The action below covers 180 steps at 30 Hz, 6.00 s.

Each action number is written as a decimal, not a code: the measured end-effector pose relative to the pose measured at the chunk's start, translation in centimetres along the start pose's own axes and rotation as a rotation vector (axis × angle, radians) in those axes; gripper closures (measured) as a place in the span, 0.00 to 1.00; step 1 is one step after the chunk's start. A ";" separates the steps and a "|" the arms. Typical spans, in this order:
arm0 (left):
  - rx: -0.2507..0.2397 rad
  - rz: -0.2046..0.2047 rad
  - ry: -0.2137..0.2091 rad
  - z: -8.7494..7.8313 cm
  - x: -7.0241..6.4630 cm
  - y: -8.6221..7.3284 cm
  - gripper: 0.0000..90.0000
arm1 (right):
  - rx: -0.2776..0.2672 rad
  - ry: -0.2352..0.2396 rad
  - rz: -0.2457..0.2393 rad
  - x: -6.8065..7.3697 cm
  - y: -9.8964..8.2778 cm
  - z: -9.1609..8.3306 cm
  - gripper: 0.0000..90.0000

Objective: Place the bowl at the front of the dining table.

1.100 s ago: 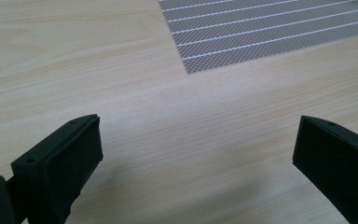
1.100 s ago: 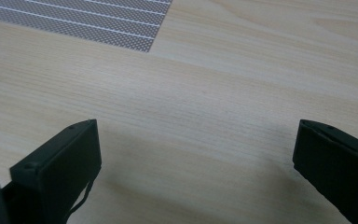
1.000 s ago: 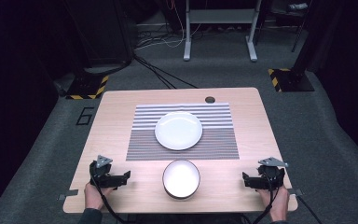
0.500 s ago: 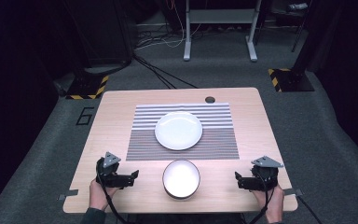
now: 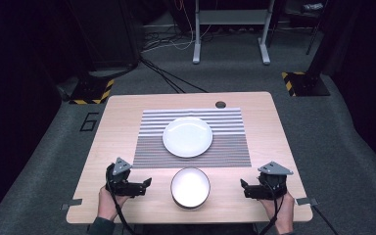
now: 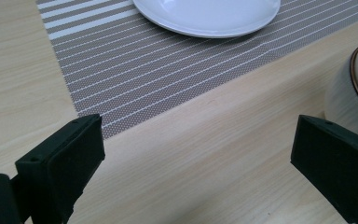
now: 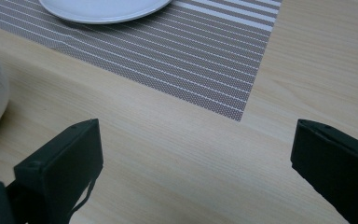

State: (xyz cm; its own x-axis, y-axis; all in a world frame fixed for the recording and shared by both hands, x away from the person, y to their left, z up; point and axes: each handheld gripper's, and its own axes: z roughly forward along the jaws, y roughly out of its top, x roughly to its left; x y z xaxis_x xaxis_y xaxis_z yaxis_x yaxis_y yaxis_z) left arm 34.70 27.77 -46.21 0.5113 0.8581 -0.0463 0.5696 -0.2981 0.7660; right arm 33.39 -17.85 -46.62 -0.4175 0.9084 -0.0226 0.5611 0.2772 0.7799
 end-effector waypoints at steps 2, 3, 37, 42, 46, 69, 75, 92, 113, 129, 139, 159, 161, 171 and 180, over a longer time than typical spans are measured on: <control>-0.001 0.004 -0.005 -0.1 -0.2 0.2 0.02 | -0.004 0.006 -0.005 0.2 0.2 -0.1 0.02; -0.005 0.005 -0.007 -0.1 -0.3 0.3 0.02 | -0.003 0.007 -0.011 0.3 0.2 -0.1 0.02; -0.036 0.079 -0.086 -0.2 -3.0 3.0 0.03 | -0.044 0.089 -0.088 3.4 3.0 -0.9 0.02; -0.040 0.087 -0.098 0.0 -3.4 3.4 0.03 | -0.053 0.102 -0.099 3.9 3.5 -0.9 0.02; -0.045 0.093 -0.107 0.1 -3.7 3.6 0.03 | -0.061 0.110 -0.118 4.4 3.8 -1.0 0.03; -0.079 0.114 -0.142 0.5 -5.1 5.3 0.04 | -0.073 0.165 -0.187 6.6 5.2 -0.5 0.03; -0.081 0.125 -0.147 0.7 -5.5 5.7 0.04 | -0.078 0.182 -0.205 7.3 5.5 -0.2 0.04; -0.070 0.148 -0.193 2.0 -7.1 6.2 0.04 | -0.091 0.208 -0.210 8.6 5.9 -0.1 0.06; 0.017 0.180 -0.212 3.3 -8.1 3.8 0.08 | 0.014 0.291 -0.164 11.6 4.0 3.3 0.18; 0.022 0.211 -0.210 4.0 -9.4 2.7 0.30 | 0.017 0.337 -0.134 12.2 3.2 3.9 0.44; 0.031 0.200 -0.196 3.9 -9.9 2.8 0.53 | 0.016 0.270 -0.142 12.6 3.6 3.5 0.60; -0.038 0.300 -0.048 2.3 -11.1 3.9 0.82 | -0.086 0.114 -0.233 13.4 4.7 2.1 0.90; -0.050 0.294 -0.044 2.2 -11.2 3.8 0.85 | -0.107 0.127 -0.209 13.4 4.8 2.1 0.91; -0.094 0.316 -0.024 1.5 -11.3 3.8 0.90 | -0.165 0.099 -0.261 13.9 5.1 1.5 0.91; -0.142 0.307 -0.034 0.5 -11.1 4.4 0.91 | -0.237 0.075 -0.294 14.1 5.7 0.5 0.91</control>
State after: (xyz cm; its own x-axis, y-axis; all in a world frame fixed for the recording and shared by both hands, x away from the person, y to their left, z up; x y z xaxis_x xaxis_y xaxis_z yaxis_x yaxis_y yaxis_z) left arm 31.87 16.68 -42.65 0.6676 0.7223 0.1806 0.2915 -0.4768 0.8293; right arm 31.06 -3.32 -42.83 -0.5919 0.7732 -0.2278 0.2328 0.4346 0.8700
